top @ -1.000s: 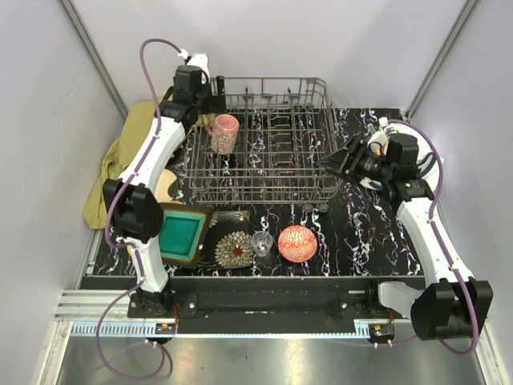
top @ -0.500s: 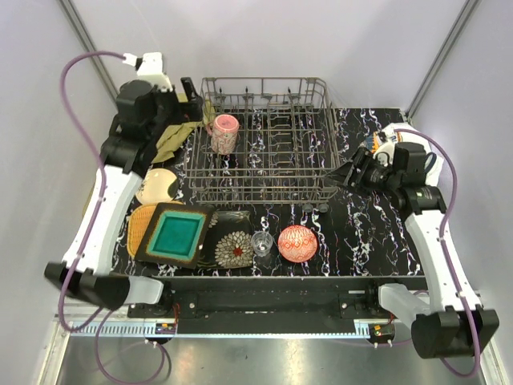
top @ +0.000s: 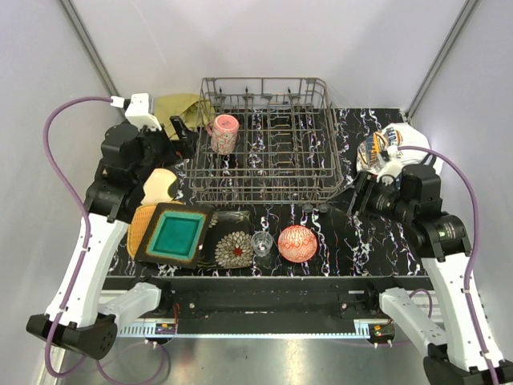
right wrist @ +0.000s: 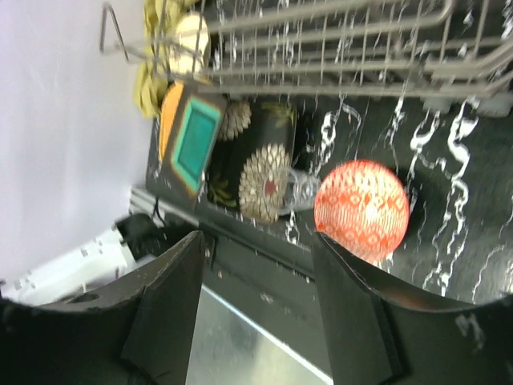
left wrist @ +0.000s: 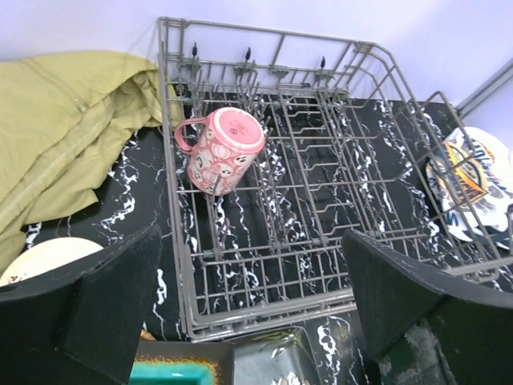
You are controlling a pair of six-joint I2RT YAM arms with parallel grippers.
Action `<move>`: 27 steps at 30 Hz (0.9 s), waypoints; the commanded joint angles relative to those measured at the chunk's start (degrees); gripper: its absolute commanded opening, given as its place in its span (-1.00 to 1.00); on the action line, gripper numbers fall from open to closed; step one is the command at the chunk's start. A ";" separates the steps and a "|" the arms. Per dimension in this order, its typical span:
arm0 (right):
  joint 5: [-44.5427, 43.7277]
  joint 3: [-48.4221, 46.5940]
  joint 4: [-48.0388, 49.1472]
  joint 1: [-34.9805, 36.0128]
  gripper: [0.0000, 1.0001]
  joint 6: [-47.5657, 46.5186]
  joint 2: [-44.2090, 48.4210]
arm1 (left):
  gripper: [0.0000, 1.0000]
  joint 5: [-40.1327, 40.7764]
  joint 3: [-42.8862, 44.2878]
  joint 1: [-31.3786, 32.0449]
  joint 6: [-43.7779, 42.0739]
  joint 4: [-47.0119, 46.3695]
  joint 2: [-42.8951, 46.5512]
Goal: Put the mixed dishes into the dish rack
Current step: Place the cup upside down on the dish rack, then grab a cup with the right arm
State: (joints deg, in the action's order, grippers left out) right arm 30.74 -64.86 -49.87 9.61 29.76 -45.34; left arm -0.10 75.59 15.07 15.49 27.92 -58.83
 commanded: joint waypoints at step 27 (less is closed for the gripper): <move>-54.21 -4.31 11.37 54.82 -0.06 13.22 -38.49 | 0.98 -2.98 -4.66 0.40 1.30 2.66 9.26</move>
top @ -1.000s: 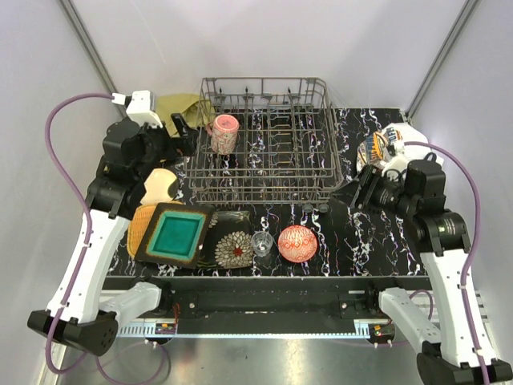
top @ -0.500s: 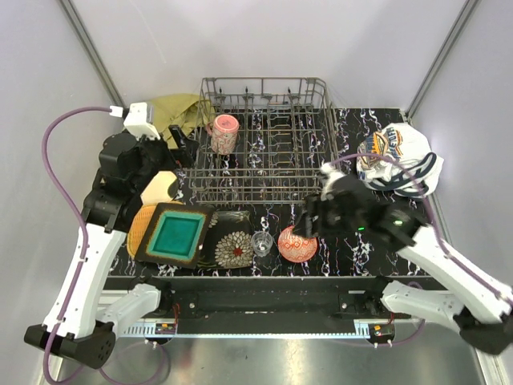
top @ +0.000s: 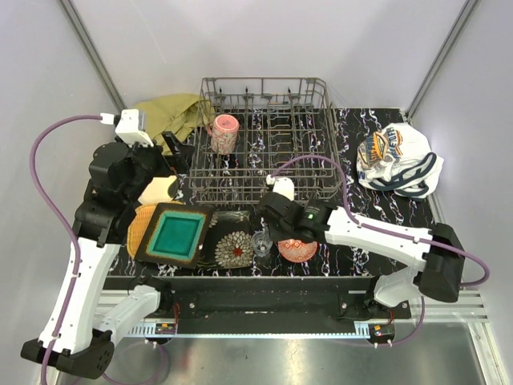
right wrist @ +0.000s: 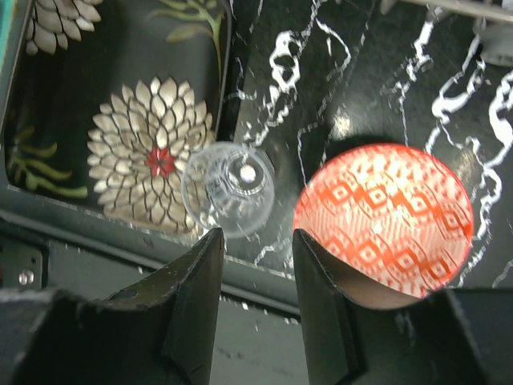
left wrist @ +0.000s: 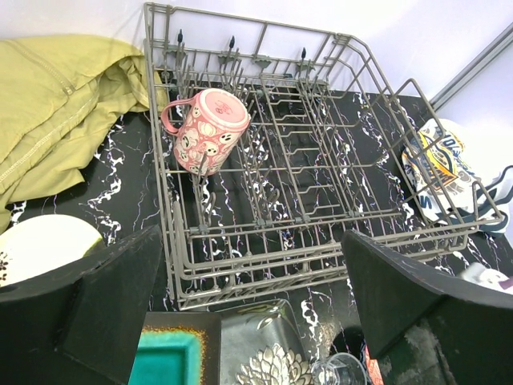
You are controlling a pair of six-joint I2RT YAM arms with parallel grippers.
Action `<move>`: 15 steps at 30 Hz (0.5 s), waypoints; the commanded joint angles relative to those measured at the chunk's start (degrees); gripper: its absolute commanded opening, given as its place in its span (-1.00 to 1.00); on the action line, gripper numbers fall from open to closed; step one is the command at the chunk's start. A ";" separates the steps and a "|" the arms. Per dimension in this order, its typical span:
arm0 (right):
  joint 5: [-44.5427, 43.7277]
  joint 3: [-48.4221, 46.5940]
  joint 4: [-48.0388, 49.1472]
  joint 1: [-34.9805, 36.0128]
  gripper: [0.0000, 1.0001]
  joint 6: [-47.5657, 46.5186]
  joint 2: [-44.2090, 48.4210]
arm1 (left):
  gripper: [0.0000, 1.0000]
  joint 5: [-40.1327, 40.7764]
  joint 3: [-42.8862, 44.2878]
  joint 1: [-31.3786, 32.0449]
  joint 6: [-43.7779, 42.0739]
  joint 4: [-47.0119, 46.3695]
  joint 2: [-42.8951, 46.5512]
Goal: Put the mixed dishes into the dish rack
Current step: Grab a cup with the right arm
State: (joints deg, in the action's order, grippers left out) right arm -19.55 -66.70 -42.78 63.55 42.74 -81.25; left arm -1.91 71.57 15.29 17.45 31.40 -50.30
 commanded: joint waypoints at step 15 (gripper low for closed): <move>-4.44 1.83 8.94 0.79 -0.07 0.24 -7.86 | 0.98 -1.60 -2.05 0.09 -0.05 -1.07 1.44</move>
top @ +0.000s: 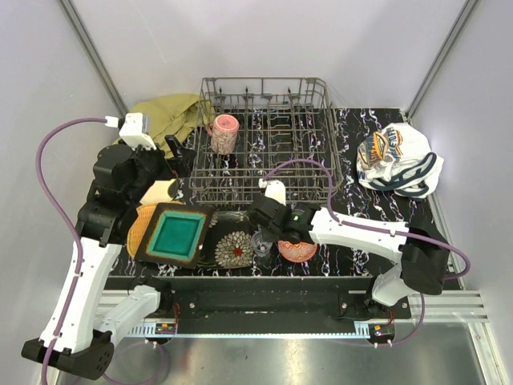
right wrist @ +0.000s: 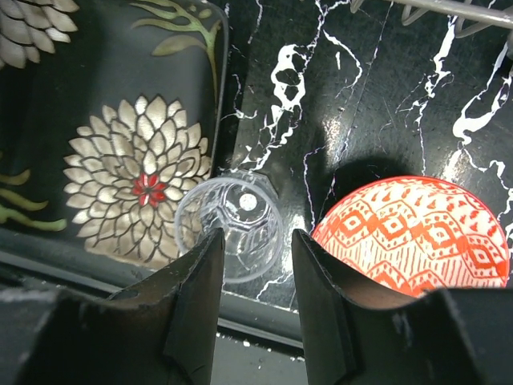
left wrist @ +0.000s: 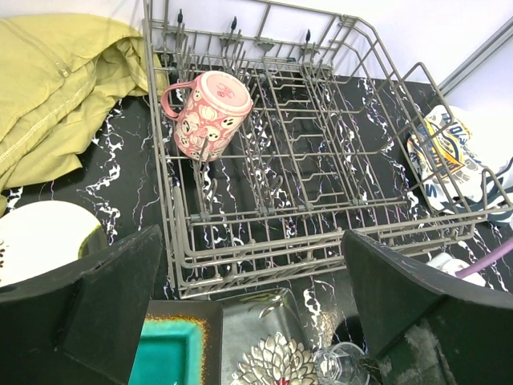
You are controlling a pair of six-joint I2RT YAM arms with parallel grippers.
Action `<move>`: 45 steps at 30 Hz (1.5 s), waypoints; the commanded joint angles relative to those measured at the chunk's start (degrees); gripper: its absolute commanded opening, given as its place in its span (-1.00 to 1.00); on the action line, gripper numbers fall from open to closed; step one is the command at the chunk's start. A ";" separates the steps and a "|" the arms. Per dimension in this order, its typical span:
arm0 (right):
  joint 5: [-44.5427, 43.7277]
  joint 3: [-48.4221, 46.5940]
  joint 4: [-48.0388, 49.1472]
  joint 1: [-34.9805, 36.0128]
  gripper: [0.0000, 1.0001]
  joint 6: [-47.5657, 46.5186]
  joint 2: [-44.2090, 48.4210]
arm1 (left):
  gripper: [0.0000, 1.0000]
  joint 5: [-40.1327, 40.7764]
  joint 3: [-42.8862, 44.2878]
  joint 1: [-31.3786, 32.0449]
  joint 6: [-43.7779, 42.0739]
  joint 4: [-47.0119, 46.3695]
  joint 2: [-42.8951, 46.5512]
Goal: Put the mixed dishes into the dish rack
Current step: Grab a cup with the right arm, then pass the cup from the right arm to the left
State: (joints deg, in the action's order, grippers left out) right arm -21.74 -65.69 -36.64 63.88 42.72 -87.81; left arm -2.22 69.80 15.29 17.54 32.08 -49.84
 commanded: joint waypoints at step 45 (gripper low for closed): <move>12.32 5.49 4.56 -10.96 -1.00 0.26 31.73 | 0.98 -18.66 -7.91 -0.35 15.82 -19.22 1.86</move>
State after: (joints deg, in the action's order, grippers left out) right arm -15.22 -59.20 -34.54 56.03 42.92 -58.08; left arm -9.02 65.63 15.25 23.57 26.37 -49.17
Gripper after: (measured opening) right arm 0.029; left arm 0.987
